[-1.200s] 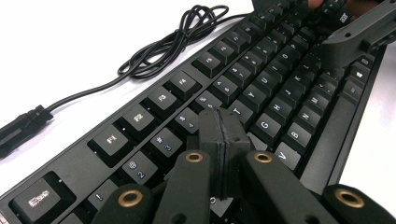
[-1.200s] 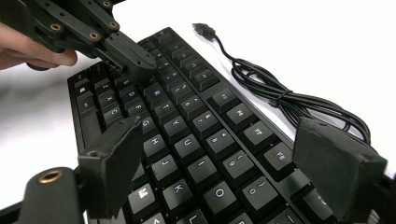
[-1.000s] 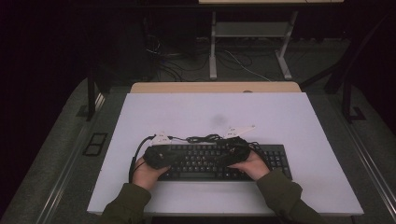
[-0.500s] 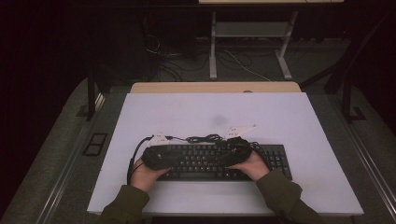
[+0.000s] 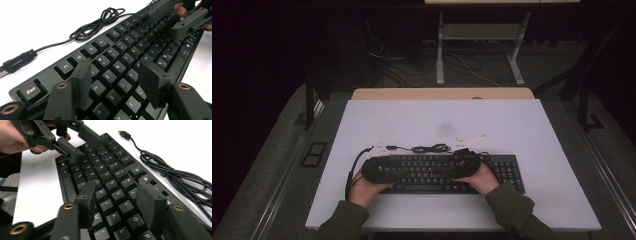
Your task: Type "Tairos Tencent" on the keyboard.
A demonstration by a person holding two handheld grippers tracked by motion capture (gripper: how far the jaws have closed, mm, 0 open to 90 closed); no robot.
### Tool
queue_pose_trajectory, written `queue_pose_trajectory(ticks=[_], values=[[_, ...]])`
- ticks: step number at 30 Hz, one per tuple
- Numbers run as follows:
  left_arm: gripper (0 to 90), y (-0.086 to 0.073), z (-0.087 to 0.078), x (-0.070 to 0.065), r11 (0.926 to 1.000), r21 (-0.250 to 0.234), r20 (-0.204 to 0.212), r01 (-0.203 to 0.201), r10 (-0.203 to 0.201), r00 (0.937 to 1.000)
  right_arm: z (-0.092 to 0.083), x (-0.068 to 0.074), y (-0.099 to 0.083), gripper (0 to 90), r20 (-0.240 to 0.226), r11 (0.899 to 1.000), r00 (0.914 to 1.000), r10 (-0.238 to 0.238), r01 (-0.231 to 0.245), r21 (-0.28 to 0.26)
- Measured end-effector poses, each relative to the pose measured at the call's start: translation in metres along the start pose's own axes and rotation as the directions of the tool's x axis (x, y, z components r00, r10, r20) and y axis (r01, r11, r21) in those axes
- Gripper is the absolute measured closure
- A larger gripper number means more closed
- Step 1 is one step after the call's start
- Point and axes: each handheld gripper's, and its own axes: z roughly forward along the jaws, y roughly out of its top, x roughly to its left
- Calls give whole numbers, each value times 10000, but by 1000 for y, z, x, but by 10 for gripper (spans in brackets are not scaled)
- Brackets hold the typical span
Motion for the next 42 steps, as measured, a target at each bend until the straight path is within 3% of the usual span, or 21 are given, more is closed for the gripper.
queue_pose_trajectory(ticks=[11,19,42], values=[[346,-1,-1,1,9999,-118,-160,34,-36,9999,4,7,-1,764,-301,9995,9992,-249,254,185],[306,-2,0,1,9998,-180,-256,76,-81,9996,10,14,-2,879,-635,9974,9969,-458,491,523],[269,-2,0,2,9996,-267,-263,64,-71,9996,24,23,-5,891,-744,9903,9948,-695,778,1151]])
